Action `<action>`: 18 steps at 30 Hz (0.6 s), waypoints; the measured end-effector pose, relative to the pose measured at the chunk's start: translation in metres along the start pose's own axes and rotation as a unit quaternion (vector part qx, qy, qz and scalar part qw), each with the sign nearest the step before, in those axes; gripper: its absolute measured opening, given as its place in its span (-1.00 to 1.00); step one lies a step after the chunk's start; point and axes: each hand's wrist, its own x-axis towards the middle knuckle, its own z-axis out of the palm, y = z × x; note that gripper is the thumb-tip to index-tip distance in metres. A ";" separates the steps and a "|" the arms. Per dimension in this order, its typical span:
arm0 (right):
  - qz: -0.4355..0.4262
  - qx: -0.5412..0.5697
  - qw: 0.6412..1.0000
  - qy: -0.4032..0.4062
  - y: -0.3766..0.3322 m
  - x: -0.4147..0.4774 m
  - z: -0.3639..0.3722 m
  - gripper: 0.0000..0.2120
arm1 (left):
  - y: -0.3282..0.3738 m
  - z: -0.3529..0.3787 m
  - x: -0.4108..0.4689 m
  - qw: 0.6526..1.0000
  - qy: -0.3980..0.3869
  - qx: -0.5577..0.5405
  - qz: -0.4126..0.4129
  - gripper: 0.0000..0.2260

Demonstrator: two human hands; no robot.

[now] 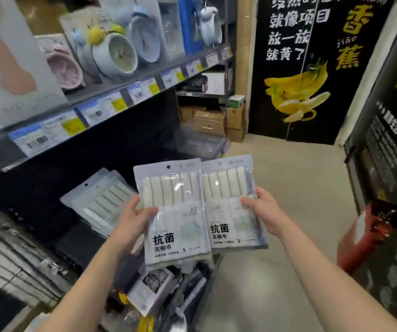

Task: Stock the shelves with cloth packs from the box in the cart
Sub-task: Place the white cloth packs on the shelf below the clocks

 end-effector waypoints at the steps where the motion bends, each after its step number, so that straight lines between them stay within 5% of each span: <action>1: 0.004 -0.001 1.000 -0.028 -0.004 0.017 0.005 -0.72 | 0.002 -0.003 -0.003 1.000 0.027 0.001 -0.002 -0.61; 9: -0.008 -0.025 0.968 -0.250 -0.045 0.095 0.072 -0.69 | 0.014 -0.021 -0.049 0.960 0.274 -0.046 -0.028 -0.73; 13: -0.012 -0.042 0.950 -0.308 -0.056 0.104 0.117 -0.74 | 0.011 -0.033 -0.072 0.940 0.337 -0.043 -0.038 -0.71; 18: -0.016 -0.062 0.930 -0.362 -0.061 0.120 0.178 -0.76 | -0.004 -0.066 -0.086 0.920 0.381 -0.075 -0.046 -0.29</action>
